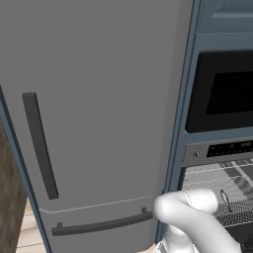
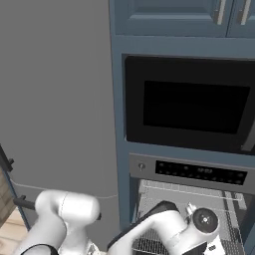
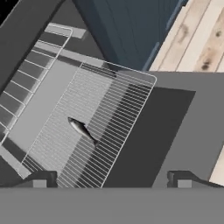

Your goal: Take the fish from the oven and place it on the plate on the counter.

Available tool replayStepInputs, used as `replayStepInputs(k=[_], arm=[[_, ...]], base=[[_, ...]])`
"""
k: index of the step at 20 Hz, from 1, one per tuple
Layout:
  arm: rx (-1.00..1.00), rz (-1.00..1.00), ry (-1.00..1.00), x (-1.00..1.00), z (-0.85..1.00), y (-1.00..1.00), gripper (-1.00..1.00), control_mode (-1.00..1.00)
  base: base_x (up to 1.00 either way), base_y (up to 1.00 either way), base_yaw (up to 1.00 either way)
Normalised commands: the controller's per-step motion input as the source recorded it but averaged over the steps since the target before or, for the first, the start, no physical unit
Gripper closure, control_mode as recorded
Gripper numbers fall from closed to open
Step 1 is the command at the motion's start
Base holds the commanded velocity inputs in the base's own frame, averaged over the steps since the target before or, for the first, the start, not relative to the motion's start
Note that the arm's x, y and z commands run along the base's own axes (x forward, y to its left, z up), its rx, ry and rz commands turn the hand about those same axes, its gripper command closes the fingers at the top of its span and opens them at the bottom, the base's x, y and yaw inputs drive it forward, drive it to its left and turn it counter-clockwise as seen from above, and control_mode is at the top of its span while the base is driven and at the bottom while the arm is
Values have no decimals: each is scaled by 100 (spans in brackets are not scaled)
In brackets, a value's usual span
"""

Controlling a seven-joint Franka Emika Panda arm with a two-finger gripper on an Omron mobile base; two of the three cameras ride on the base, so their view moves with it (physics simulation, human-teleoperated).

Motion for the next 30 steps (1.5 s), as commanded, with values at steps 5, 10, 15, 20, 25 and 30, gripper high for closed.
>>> replayStepInputs(k=[5, 10, 15, 20, 25, 30], arm=[[-46, 51, 4, 1, 9, 55, -100, -100], [-38, 51, 4, 0, 7, 65, -100, -100], [-27, 38, 10, 7, 11, 53, -100, -100], [-21, 22, 18, 36, 3, 26, -100, -100], [-1, 2, 24, 5, -9, 0, -100, -100], [1, 0, 30, 0, -13, 0, -100, -100]], base=[[0, 0, 0], [0, 0, 0], [0, 0, 0], [0, 0, 0], [0, 0, 0], [0, 0, 0]])
